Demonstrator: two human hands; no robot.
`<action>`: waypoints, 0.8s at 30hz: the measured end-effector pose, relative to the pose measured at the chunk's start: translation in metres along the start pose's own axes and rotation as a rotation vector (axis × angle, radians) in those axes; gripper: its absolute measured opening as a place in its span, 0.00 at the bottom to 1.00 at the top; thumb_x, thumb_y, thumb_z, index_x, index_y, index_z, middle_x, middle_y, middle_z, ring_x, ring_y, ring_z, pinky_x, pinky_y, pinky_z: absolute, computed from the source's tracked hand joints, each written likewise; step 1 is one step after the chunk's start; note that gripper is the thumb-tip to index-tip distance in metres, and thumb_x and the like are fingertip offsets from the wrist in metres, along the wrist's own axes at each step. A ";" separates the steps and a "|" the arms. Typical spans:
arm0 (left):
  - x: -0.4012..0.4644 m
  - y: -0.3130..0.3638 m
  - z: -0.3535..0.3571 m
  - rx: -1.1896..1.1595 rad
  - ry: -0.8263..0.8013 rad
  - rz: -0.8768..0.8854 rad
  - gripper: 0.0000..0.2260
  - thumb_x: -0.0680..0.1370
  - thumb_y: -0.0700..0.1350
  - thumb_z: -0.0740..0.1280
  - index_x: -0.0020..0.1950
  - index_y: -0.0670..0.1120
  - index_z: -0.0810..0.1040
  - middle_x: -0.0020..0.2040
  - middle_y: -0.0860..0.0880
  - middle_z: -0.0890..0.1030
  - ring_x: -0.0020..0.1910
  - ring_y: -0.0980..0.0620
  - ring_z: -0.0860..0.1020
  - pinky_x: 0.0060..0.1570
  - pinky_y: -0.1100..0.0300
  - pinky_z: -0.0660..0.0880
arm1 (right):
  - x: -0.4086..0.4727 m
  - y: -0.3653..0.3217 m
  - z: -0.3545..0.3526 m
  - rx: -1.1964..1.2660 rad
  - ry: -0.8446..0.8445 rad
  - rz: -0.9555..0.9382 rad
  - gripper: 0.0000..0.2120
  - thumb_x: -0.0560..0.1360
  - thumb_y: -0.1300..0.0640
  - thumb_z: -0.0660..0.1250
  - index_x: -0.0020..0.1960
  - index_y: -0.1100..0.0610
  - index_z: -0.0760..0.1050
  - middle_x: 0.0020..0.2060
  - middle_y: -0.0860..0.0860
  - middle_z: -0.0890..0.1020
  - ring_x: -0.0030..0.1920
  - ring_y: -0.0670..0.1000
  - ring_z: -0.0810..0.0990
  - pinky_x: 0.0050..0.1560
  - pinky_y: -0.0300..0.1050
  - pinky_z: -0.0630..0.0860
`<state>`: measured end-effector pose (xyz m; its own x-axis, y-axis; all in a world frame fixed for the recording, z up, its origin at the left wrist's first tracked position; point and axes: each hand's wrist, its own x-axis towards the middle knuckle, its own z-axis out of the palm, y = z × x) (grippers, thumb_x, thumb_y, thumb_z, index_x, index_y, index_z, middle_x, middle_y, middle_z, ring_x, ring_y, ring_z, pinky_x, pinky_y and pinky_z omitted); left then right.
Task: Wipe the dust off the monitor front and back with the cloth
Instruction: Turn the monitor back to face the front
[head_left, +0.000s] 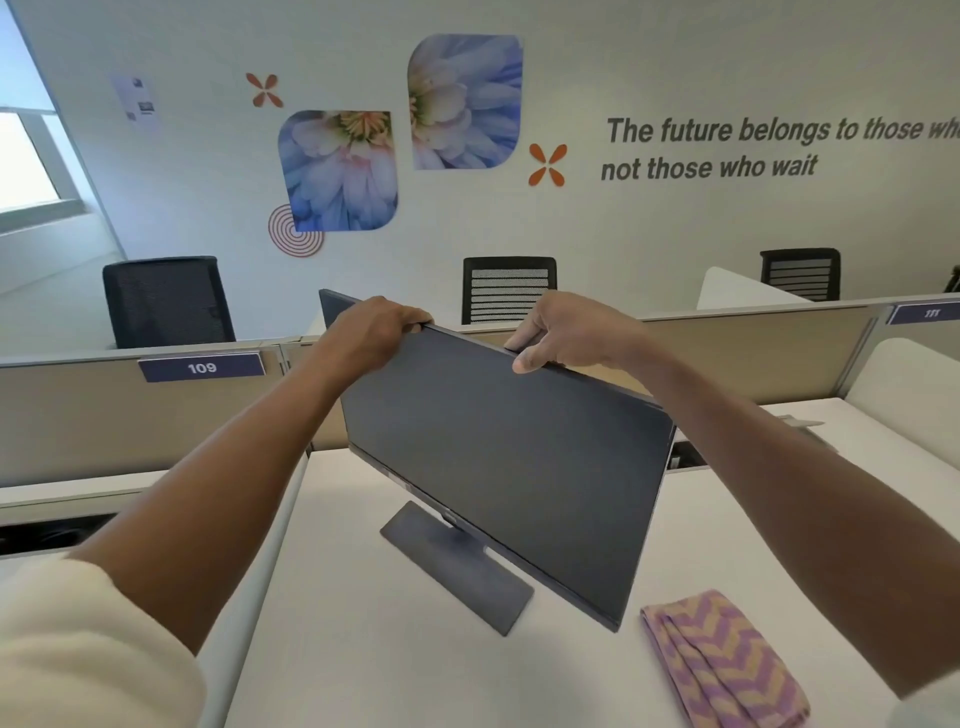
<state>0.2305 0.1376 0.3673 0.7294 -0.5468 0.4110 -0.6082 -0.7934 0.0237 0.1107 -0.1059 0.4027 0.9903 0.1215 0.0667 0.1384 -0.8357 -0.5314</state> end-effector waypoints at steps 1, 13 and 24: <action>0.000 0.000 0.000 0.003 0.008 -0.008 0.18 0.82 0.37 0.57 0.64 0.54 0.79 0.57 0.44 0.83 0.50 0.43 0.81 0.51 0.49 0.79 | 0.001 0.000 0.001 -0.041 0.036 -0.007 0.09 0.69 0.58 0.76 0.49 0.53 0.86 0.44 0.45 0.86 0.48 0.49 0.82 0.54 0.47 0.78; -0.003 -0.006 0.003 0.003 0.077 -0.099 0.17 0.81 0.36 0.60 0.63 0.51 0.81 0.54 0.40 0.83 0.49 0.38 0.81 0.50 0.49 0.78 | 0.020 -0.004 0.017 -0.308 0.297 -0.019 0.11 0.69 0.68 0.70 0.48 0.60 0.84 0.46 0.55 0.86 0.50 0.57 0.82 0.52 0.53 0.80; -0.002 -0.007 0.011 0.066 0.137 -0.128 0.19 0.78 0.33 0.60 0.60 0.49 0.82 0.49 0.38 0.83 0.45 0.36 0.80 0.45 0.47 0.79 | 0.033 0.003 0.019 -0.324 0.352 -0.078 0.18 0.69 0.71 0.65 0.50 0.56 0.85 0.50 0.49 0.86 0.55 0.54 0.81 0.57 0.46 0.77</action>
<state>0.2370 0.1411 0.3559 0.7473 -0.4027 0.5285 -0.4884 -0.8722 0.0260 0.1438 -0.0943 0.3876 0.9119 0.0487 0.4075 0.1527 -0.9619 -0.2268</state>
